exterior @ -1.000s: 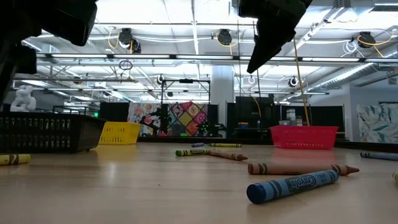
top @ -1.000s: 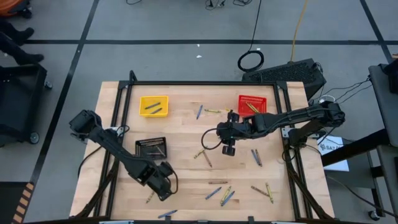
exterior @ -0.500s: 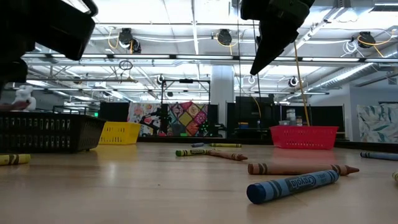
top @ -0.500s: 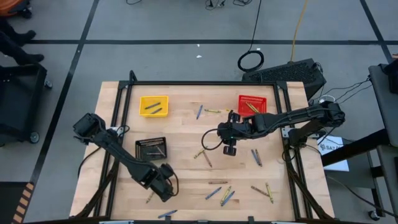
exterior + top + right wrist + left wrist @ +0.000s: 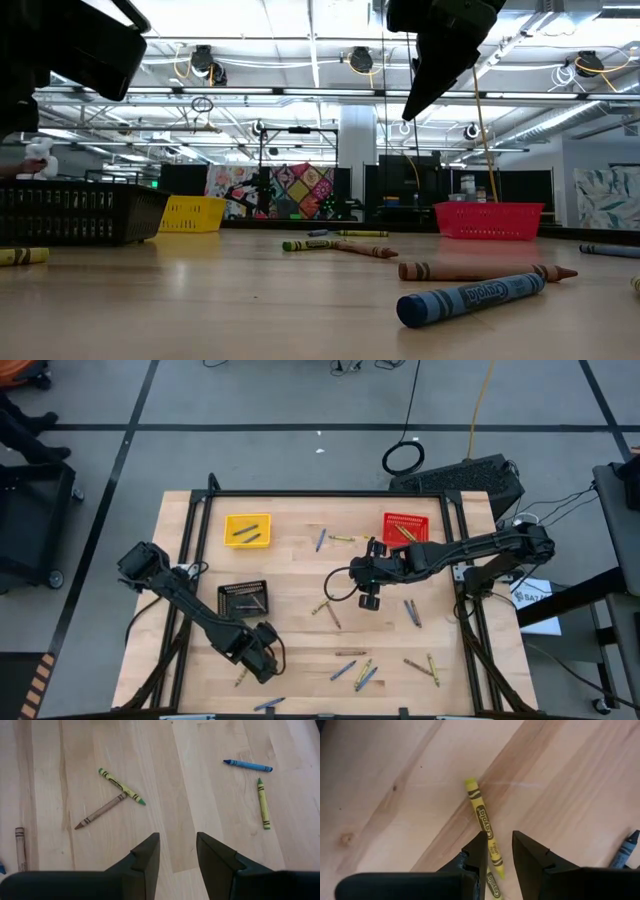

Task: Sort crayons
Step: Put the green crayon into the red bin

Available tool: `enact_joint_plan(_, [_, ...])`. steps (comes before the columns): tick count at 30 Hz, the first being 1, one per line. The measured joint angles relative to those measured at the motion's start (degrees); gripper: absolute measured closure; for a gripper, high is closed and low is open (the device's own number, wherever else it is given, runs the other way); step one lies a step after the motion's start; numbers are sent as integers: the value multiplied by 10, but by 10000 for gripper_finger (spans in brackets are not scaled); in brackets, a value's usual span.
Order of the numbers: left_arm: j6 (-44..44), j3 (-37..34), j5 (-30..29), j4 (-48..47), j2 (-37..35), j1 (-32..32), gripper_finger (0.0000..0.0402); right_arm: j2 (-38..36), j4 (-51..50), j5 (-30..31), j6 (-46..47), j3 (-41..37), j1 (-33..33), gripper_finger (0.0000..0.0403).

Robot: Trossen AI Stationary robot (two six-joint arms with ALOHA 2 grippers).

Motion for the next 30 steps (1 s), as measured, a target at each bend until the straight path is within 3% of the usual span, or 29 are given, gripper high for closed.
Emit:
enact_joint_plan(22, [-13,1,14,17,60,-7,324,0,0,0,13,0,1,287])
enact_joint_plan(30, [-12,1,6,30,61,-4,391,0,-2,0,-7,0,1,287])
